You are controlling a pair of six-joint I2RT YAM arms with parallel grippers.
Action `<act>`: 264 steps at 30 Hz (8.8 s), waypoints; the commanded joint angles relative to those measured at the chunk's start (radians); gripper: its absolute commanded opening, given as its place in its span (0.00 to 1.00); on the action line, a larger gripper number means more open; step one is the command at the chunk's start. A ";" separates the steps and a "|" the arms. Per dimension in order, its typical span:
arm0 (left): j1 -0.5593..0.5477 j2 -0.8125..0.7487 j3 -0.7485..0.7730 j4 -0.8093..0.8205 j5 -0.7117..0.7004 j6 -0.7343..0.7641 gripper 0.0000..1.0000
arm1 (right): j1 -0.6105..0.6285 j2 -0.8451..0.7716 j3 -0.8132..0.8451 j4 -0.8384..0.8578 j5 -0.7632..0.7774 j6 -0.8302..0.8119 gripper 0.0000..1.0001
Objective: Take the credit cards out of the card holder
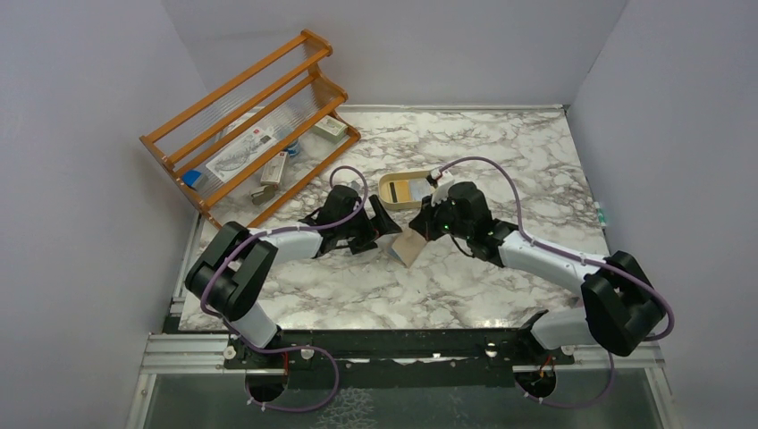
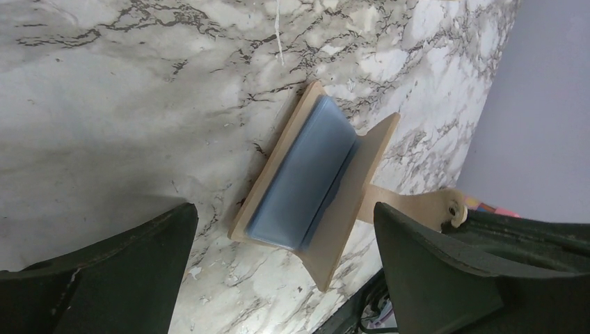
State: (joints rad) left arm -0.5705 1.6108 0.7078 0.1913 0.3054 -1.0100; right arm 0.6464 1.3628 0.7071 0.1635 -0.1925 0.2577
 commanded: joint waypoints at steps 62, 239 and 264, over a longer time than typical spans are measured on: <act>-0.037 0.137 0.109 -0.155 -0.122 0.092 0.97 | 0.131 -0.102 0.117 -0.477 0.285 0.059 0.99; -0.117 0.006 0.116 -0.060 -0.182 0.120 0.00 | -0.240 -0.310 0.012 -0.166 -0.102 0.225 0.80; -0.169 0.165 0.044 0.022 -0.213 0.077 0.00 | -0.240 0.209 -0.207 0.615 -0.457 0.578 0.79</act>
State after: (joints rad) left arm -0.7292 1.7283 0.8043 0.2447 0.1230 -0.9466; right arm 0.4084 1.5257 0.4877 0.7258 -0.6239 0.8410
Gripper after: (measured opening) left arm 0.025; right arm 0.787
